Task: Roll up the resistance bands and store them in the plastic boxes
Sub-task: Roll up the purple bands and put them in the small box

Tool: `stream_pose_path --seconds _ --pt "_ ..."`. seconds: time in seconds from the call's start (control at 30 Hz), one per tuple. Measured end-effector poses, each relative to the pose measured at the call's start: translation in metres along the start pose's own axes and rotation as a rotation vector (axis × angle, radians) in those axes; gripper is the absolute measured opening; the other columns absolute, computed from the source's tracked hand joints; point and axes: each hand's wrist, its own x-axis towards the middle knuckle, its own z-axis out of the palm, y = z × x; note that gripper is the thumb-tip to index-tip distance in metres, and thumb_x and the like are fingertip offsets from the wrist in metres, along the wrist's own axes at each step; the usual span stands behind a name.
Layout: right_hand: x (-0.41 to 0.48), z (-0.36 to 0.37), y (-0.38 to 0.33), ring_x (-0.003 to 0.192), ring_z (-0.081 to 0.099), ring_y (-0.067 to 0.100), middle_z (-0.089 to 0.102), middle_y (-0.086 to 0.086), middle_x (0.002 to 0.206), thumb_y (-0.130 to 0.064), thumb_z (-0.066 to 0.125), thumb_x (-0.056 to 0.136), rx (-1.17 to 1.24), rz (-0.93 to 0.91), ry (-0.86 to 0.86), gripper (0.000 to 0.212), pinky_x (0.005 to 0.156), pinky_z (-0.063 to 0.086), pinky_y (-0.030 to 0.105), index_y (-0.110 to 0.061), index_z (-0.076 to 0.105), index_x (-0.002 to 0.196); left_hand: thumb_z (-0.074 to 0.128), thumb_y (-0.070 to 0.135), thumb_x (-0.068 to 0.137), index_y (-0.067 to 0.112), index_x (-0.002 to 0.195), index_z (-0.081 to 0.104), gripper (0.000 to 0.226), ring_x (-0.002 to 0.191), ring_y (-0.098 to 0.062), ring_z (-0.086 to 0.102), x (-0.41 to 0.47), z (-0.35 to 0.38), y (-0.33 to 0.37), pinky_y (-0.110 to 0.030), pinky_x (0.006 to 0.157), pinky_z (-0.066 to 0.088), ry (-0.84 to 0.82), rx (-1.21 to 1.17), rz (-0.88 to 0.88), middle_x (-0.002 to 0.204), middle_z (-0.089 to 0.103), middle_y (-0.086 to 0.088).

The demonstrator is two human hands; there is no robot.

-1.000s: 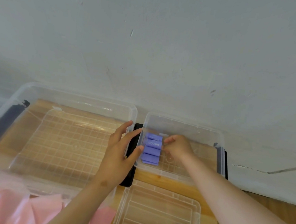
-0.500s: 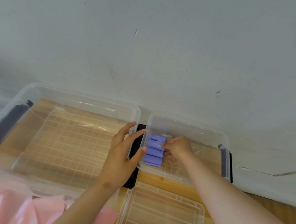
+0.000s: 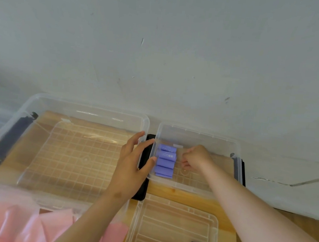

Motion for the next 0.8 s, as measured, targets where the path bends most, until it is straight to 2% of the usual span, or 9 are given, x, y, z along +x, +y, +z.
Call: stream_pose_path --seconds 0.03,0.1,0.2,0.27,0.33,0.4,0.53,0.67,0.8 --pt "-0.004 -0.002 0.0 0.086 0.07 0.037 0.068 0.018 0.081 0.001 0.051 0.089 -0.027 -0.022 -0.011 0.021 0.084 0.056 0.045 -0.006 0.061 0.072 0.058 0.03 0.093 0.041 0.134 0.046 0.044 0.137 0.002 0.022 0.0 0.0 0.0 -0.012 0.102 0.02 0.003 0.018 0.007 0.148 0.022 0.028" --pt "-0.014 -0.005 0.0 0.085 0.066 0.029 0.066 0.012 0.092 0.001 0.049 0.09 -0.071 -0.097 -0.022 0.021 0.072 0.056 0.034 -0.007 0.067 0.095 0.055 0.031 0.094 0.042 0.139 0.04 0.048 0.137 0.001 0.022 0.0 0.0 0.001 -0.016 0.104 0.022 0.0 0.056 0.026 0.149 0.022 0.025" --pt "-0.035 -0.014 -0.003 0.098 0.059 0.019 0.059 0.006 0.124 0.003 0.041 0.092 -0.125 -0.233 0.021 0.043 0.05 0.04 0.014 -0.015 0.056 0.128 0.054 0.029 0.094 0.043 0.139 0.041 0.049 0.134 0.001 0.021 0.0 0.0 0.003 -0.024 0.106 0.026 -0.017 0.128 0.024 0.148 0.02 0.024" --pt "-0.045 -0.02 -0.004 0.113 0.056 0.02 0.051 0.003 0.138 0.011 0.038 0.089 -0.122 -0.302 0.048 0.058 0.049 0.038 0.013 -0.019 0.048 0.137 0.047 0.039 0.094 0.04 0.14 0.041 0.046 0.135 -0.002 0.019 -0.001 -0.001 0.006 -0.027 0.108 0.027 -0.039 0.214 0.03 0.152 0.018 0.018" --pt "-0.052 -0.022 -0.006 0.122 0.052 0.021 0.044 0.002 0.145 0.014 0.038 0.085 -0.138 -0.354 0.047 0.067 0.059 0.043 0.016 -0.021 0.043 0.142 0.03 0.054 0.088 0.037 0.143 0.038 0.058 0.14 -0.011 0.017 -0.001 -0.002 0.009 -0.031 0.109 0.026 -0.073 0.315 0.034 0.156 0.016 0.01" --pt "-0.06 -0.022 -0.008 0.131 0.045 0.019 0.039 0.001 0.15 0.014 0.038 0.085 -0.184 -0.395 0.037 0.07 0.076 0.041 0.015 -0.022 0.039 0.145 0.017 0.061 0.083 0.035 0.145 0.035 0.07 0.143 -0.016 0.013 -0.002 -0.004 0.012 -0.034 0.111 0.025 -0.092 0.396 0.028 0.157 0.015 0.005" --pt "-0.079 -0.022 -0.007 0.134 0.042 0.021 0.036 0.0 0.153 0.011 0.042 0.086 -0.217 -0.441 0.05 0.07 0.1 0.039 0.023 -0.022 0.035 0.148 0.009 0.065 0.082 0.036 0.148 0.028 0.075 0.145 -0.02 0.008 -0.008 -0.009 0.016 -0.037 0.113 0.024 -0.117 0.508 0.035 0.159 0.012 0.002" --pt "-0.101 -0.023 -0.001 0.137 0.038 0.019 0.035 -0.001 0.153 -0.001 0.048 0.092 -0.239 -0.504 0.061 0.061 0.102 0.033 0.021 -0.02 0.034 0.148 0.005 0.067 0.08 0.034 0.151 0.02 0.08 0.145 -0.017 0.003 -0.024 -0.013 0.023 -0.035 0.115 0.019 -0.157 0.549 0.028 0.16 0.006 0.004" --pt "-0.122 -0.021 0.006 0.14 0.033 0.016 0.036 -0.002 0.152 -0.01 0.05 0.094 -0.279 -0.582 0.076 0.055 0.109 0.027 0.024 -0.019 0.035 0.146 0.012 0.065 0.085 0.027 0.152 0.018 0.078 0.146 -0.018 0.005 -0.039 -0.021 0.034 -0.036 0.117 0.019 -0.152 0.579 0.049 0.16 0.009 0.005"
